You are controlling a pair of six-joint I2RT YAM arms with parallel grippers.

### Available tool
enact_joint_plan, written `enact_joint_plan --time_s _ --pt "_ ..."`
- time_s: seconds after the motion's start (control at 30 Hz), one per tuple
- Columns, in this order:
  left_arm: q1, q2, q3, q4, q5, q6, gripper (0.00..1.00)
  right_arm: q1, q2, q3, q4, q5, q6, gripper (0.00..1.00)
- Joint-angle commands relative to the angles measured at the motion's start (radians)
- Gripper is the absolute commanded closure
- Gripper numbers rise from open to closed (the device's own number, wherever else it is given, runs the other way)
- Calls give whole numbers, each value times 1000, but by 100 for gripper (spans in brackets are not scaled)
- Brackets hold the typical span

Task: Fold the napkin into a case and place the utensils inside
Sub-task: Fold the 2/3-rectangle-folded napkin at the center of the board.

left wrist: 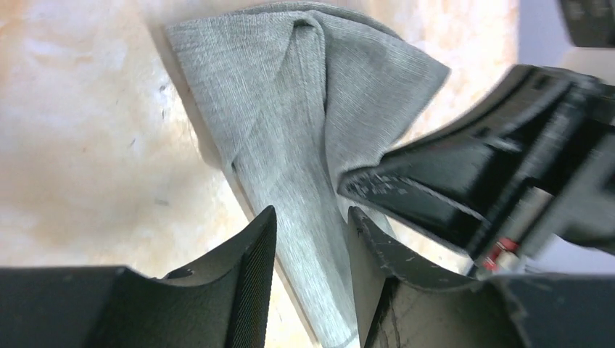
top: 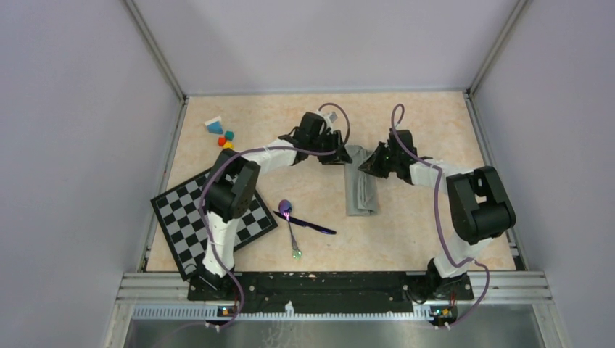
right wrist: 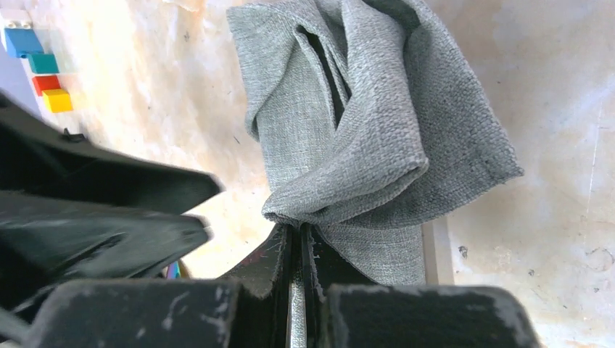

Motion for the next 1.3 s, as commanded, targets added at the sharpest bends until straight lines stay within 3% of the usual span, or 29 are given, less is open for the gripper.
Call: enact_joint_plan --time_s 0.0,0.27,0.47,0.63,1.0,1.1,1.27 --pt "37 -128 -112 104 54 -56 54 13 -4 -4 14 3 -24 100" --pt "26 -15 -144 207 135 -117 53 31 1 19 -6 9 -40 100" --pt "14 35 -138 193 104 -110 76 75 17 47 -26 33 -52 100" --pt "14 59 -129 176 91 -94 90 107 42 68 -27 39 -52 100" --pt "14 28 -137 136 58 -56 95 139 84 84 -36 66 -80 100" --pt "16 -7 -159 129 60 -27 83 139 94 76 -31 63 -79 100" --pt "18 -127 -279 184 66 0 39 139 99 68 -24 63 -73 100"
